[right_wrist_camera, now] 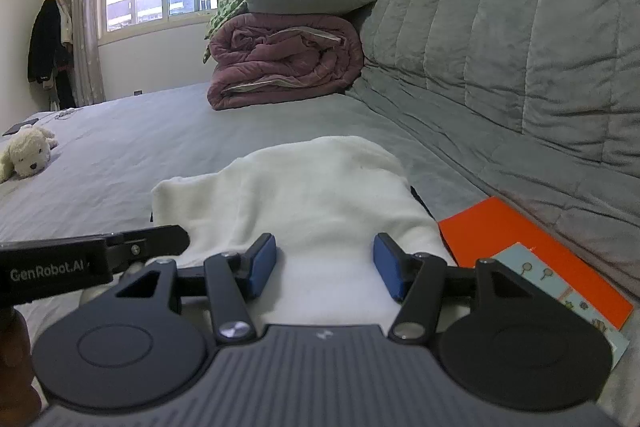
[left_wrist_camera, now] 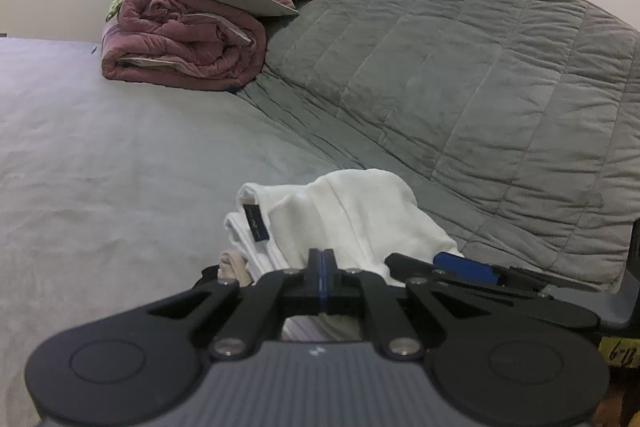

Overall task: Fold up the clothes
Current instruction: 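Lower the white shirt onto the clothes stack with both grippers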

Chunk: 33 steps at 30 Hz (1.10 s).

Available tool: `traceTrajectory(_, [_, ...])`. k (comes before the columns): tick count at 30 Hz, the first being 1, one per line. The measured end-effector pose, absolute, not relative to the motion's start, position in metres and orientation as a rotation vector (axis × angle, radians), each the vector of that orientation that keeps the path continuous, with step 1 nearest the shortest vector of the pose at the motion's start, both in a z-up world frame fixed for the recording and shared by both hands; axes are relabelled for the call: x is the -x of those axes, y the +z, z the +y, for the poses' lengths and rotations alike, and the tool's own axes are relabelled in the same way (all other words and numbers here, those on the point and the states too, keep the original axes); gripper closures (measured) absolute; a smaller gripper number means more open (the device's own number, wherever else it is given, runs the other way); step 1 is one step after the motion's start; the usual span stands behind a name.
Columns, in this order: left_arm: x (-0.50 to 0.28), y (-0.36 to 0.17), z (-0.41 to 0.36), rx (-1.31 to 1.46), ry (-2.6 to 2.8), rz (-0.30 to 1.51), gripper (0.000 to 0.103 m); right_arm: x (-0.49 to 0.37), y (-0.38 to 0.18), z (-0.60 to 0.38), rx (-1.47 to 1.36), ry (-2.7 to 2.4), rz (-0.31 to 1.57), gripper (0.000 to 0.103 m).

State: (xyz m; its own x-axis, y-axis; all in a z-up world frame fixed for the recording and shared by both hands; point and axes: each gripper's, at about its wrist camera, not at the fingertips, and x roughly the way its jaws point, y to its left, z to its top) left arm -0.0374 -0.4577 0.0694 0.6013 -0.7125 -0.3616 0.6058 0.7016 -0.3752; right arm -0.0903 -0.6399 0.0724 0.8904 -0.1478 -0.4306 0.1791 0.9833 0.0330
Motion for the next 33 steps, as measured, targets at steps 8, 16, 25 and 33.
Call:
traceTrajectory(8, [0.038,0.066,-0.456,0.228,-0.775,0.506,0.100,0.090,0.073,-0.641,-0.072,-0.166,0.436,0.044])
traceTrajectory(16, [0.024,0.076,-0.447,0.281,-0.843,0.550,0.100,0.096,0.078,-0.647,-0.136,-0.157,0.410,0.043])
traceTrajectory(25, [0.035,0.085,-0.463,0.202,-0.773,0.537,0.100,0.100,0.086,-0.648,-0.158,-0.149,0.404,0.042])
traceTrajectory(33, [0.036,0.091,-0.470,0.126,-0.760,0.541,0.101,0.099,0.092,-0.648,-0.177,-0.150,0.404,0.038])
